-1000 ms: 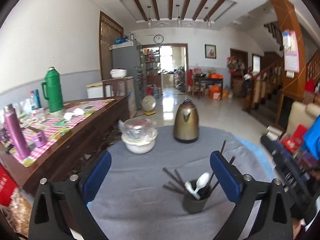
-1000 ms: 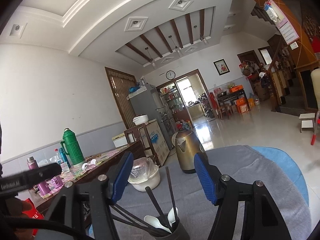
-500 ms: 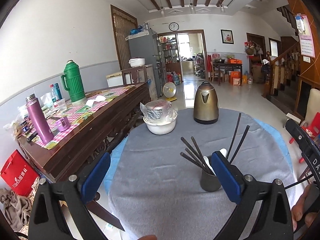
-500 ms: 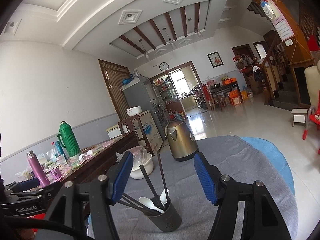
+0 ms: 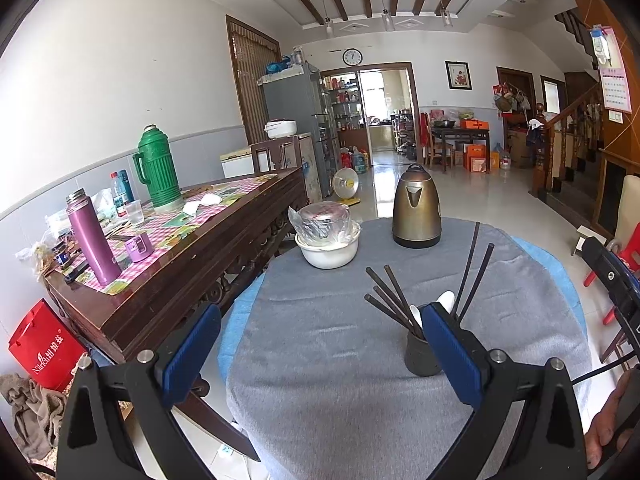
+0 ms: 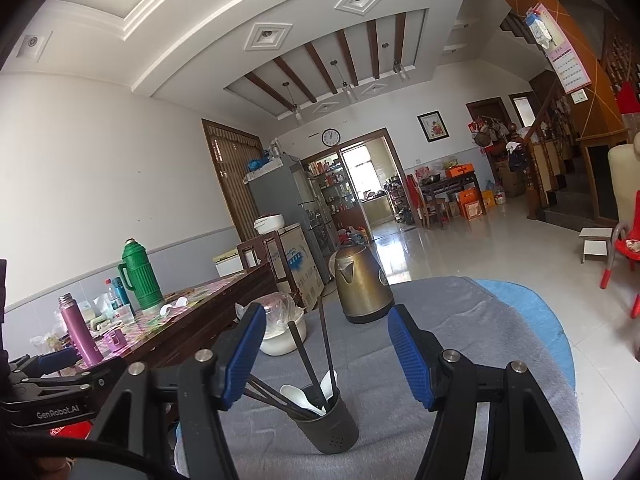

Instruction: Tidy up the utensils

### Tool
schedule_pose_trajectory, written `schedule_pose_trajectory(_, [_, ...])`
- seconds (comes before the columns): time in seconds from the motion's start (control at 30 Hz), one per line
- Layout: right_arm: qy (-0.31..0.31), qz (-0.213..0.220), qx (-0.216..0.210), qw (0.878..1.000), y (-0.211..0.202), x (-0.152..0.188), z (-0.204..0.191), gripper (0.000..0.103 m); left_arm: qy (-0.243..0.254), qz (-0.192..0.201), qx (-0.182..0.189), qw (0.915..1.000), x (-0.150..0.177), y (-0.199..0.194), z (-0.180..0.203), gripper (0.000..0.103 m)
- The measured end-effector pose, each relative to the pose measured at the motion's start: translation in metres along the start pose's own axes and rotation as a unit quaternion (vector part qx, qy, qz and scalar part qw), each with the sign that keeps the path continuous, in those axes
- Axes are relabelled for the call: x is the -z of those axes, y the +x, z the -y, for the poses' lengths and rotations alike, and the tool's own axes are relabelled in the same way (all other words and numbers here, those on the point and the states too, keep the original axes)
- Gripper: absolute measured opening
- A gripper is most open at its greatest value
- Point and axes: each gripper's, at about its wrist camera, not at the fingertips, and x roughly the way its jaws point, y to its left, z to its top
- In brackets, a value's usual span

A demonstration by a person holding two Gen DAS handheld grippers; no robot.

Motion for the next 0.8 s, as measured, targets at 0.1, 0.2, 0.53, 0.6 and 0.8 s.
schedule_pose_trajectory(0.1, [-0.003, -0.002, 0.001, 1.000, -0.003, 0.000, 0.000, 0.067, 0.000, -0.004, 0.000, 1.0000, 0.002, -0.002, 0.001, 0.100])
schedule_pose_trajectory(0.2, [-0.006, -0.010, 0.002, 1.000, -0.006, -0.002, -0.002, 0.067, 0.001, -0.006, -0.004, 1.0000, 0.005, -0.005, 0.001, 0.100])
schedule_pose_trajectory(0.53, [-0.028, -0.075, 0.012, 0.997, 0.002, 0.008, -0.001, 0.071, -0.018, -0.036, -0.007, 0.9992, 0.013, 0.002, -0.006, 0.100])
schedule_pose_trajectory(0.6, [-0.032, -0.091, 0.016, 0.995, 0.004, 0.009, 0.001, 0.071, -0.023, -0.041, -0.008, 0.9989, 0.015, 0.005, -0.009, 0.100])
schedule_pose_trajectory(0.8, [-0.041, -0.128, 0.017, 0.991, 0.006, 0.018, 0.002, 0.071, -0.028, -0.050, -0.014, 0.9982, 0.021, 0.009, -0.014, 0.100])
